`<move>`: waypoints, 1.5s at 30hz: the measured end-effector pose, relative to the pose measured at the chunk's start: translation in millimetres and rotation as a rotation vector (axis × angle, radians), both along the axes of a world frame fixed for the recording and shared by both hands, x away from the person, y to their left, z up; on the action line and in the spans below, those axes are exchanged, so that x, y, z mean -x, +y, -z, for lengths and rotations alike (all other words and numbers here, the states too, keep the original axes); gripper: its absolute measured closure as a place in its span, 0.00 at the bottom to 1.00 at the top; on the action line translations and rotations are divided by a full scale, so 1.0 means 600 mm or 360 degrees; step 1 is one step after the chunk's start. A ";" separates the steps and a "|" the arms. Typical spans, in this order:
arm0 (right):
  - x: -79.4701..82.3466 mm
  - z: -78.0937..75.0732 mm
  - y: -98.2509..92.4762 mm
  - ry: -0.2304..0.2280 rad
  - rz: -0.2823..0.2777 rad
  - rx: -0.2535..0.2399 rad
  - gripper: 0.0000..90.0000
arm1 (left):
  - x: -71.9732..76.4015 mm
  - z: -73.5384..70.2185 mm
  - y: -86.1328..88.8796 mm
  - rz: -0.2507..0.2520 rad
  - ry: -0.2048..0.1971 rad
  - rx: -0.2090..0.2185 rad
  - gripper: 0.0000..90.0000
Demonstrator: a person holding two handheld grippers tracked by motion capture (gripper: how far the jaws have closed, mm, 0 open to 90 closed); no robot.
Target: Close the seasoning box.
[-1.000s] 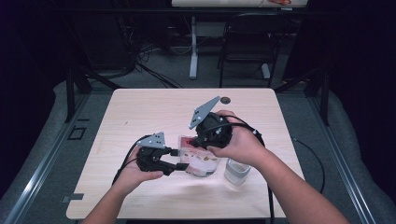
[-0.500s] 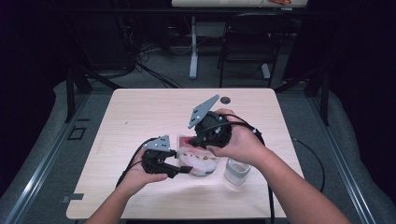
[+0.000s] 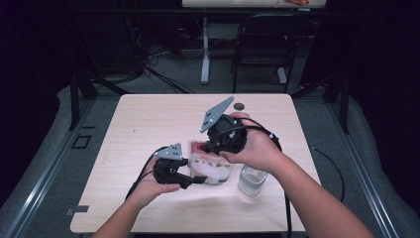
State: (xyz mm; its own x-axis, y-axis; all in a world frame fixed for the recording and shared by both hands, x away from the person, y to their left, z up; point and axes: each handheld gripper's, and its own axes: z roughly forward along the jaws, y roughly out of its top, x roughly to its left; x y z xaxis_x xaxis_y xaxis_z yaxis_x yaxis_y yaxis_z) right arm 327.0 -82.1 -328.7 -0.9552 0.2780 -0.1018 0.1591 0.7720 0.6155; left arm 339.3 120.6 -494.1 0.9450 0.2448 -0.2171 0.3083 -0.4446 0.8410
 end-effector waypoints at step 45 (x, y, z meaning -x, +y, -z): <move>0.008 -0.001 -0.016 0.0020 -0.0067 -0.0020 0.99 | 0.001 0.032 -0.017 0.0089 0.0076 -0.0127 0.66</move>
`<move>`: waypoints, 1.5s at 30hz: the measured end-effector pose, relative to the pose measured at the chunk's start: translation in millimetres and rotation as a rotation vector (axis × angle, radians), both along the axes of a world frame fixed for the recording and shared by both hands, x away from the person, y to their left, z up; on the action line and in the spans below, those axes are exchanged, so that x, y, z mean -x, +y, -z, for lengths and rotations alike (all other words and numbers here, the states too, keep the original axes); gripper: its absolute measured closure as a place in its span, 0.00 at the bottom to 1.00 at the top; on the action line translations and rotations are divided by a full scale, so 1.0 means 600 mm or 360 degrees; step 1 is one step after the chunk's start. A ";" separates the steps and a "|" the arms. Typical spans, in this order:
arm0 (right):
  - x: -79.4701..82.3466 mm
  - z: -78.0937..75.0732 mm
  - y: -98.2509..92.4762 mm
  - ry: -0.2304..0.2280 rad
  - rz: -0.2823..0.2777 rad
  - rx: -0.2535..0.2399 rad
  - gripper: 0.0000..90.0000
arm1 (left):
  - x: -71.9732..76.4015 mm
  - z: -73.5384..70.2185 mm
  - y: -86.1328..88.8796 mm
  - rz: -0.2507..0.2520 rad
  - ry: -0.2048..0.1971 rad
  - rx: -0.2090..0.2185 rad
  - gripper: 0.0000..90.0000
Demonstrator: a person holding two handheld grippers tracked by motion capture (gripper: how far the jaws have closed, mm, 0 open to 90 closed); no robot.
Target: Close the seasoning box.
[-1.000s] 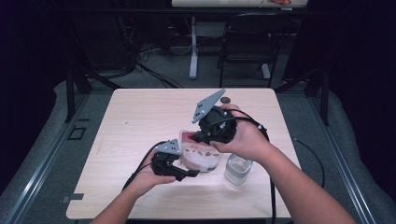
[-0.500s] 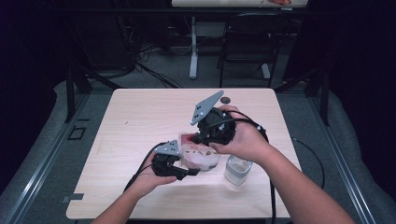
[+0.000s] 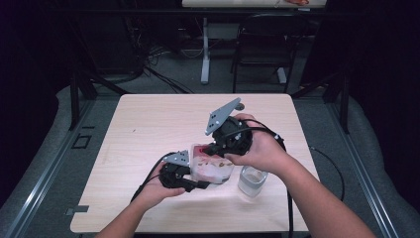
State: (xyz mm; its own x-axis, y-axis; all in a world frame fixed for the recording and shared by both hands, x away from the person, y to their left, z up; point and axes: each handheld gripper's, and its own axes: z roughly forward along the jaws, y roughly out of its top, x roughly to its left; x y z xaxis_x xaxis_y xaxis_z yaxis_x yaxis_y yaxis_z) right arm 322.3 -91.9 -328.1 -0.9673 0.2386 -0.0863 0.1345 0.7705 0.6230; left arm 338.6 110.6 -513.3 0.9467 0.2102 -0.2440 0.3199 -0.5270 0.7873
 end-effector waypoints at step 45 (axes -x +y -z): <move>0.010 -0.009 0.017 -0.0069 -0.0035 -0.0017 0.99 | -0.004 -0.008 0.021 0.0001 0.0041 -0.0168 0.70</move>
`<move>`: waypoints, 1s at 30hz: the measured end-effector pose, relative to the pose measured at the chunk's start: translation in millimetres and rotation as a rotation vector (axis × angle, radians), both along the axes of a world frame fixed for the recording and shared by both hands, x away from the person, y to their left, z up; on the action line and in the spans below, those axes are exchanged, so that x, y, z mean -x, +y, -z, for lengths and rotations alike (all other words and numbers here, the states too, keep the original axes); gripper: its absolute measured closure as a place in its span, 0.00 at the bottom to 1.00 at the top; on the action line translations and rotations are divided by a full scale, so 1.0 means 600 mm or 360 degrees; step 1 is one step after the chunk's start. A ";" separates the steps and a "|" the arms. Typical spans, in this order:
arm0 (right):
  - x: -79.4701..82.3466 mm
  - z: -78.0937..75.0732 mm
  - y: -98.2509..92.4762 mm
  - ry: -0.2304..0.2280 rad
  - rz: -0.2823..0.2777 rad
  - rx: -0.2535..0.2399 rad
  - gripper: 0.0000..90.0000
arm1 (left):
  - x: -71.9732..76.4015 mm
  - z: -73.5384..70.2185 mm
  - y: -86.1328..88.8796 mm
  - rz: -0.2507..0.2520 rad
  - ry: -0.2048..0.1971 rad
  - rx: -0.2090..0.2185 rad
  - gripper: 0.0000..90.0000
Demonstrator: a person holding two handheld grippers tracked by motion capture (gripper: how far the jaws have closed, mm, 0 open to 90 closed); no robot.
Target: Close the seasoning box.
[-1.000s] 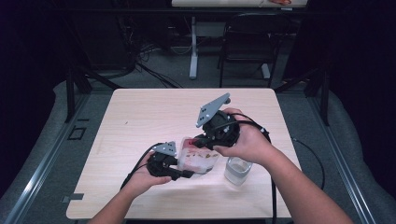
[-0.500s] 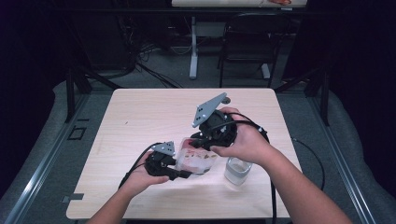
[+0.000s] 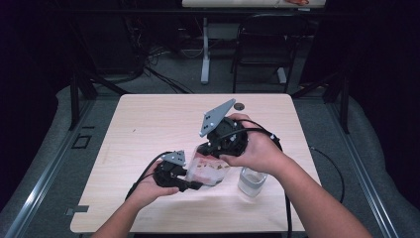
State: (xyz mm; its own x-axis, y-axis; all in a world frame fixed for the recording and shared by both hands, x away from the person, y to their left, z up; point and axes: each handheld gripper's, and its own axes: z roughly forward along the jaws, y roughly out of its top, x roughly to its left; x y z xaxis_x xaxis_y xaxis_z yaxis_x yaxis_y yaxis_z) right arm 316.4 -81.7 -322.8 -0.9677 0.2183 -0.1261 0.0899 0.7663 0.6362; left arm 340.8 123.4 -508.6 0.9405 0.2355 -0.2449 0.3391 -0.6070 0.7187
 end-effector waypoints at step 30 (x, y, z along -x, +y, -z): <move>-0.011 0.047 -0.070 0.0080 0.0149 -0.0208 1.00 | -0.010 0.006 0.021 -0.0001 0.0040 -0.0047 0.71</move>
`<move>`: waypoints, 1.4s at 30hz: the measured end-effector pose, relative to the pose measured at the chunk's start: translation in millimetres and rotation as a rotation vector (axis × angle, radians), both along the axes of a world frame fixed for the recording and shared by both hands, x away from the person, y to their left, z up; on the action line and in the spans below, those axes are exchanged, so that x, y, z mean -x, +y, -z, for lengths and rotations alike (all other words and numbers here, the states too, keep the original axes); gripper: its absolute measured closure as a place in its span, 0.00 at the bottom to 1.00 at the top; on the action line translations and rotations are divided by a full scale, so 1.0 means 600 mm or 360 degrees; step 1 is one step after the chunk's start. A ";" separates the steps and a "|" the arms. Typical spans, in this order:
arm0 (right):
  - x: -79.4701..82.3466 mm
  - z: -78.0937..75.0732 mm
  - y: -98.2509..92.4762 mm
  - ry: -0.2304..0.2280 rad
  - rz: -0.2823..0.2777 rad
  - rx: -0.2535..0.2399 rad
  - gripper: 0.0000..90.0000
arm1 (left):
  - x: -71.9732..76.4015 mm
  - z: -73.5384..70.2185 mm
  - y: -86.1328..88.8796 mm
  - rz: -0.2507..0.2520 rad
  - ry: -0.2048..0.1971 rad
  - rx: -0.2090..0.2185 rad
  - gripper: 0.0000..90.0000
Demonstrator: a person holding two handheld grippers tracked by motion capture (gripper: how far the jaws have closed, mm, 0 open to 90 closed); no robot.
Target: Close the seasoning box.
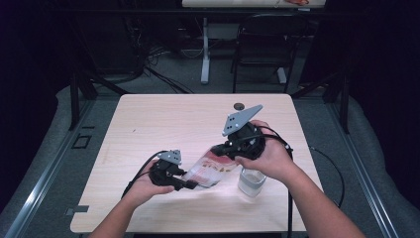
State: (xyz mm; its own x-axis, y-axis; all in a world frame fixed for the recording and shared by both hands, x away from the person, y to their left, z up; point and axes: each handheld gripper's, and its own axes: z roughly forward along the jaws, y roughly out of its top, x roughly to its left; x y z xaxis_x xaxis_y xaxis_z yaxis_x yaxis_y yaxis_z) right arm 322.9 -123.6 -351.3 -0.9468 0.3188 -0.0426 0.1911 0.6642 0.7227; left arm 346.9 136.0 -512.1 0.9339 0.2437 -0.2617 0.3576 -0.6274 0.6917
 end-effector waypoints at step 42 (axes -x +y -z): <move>-0.012 0.090 -0.061 0.0052 0.0115 -0.0322 1.00 | -0.007 0.002 0.024 -0.0044 0.0077 -0.0087 0.72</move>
